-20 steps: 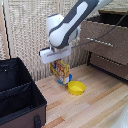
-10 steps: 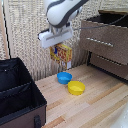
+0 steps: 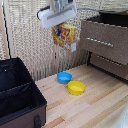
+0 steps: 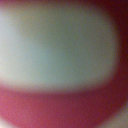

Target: Locate and clasp the grip of the topmost drawer. Steadily and circumspectly yank the drawer open. Discover and seize the nutrition bar using your clamp. Deposit the nutrition bar in the accessible drawer. Unclench the nutrition bar.

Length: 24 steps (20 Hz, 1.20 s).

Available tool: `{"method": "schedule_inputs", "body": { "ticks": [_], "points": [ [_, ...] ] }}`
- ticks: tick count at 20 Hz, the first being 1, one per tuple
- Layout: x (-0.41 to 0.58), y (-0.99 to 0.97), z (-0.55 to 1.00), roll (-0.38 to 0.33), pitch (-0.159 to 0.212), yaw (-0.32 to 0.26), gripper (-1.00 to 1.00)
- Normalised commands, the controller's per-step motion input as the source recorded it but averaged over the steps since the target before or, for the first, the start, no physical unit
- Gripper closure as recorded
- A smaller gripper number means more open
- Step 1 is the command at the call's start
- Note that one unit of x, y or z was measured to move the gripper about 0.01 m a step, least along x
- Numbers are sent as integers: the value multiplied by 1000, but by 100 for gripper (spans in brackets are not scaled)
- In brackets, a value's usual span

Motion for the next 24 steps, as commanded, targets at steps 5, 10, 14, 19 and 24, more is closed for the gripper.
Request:
{"method": "schedule_inputs", "body": {
  "ticks": [5, 10, 14, 19, 24],
  "points": [
    [144, -230, 889, 1, 134, -131, 100],
    [159, -479, 727, 55, 163, -137, 100],
    [136, -724, 560, 97, 201, -52, 100],
    [86, -831, 522, 102, 201, -18, 100],
    [11, -862, 496, 110, 201, -17, 100]
  ]
}}
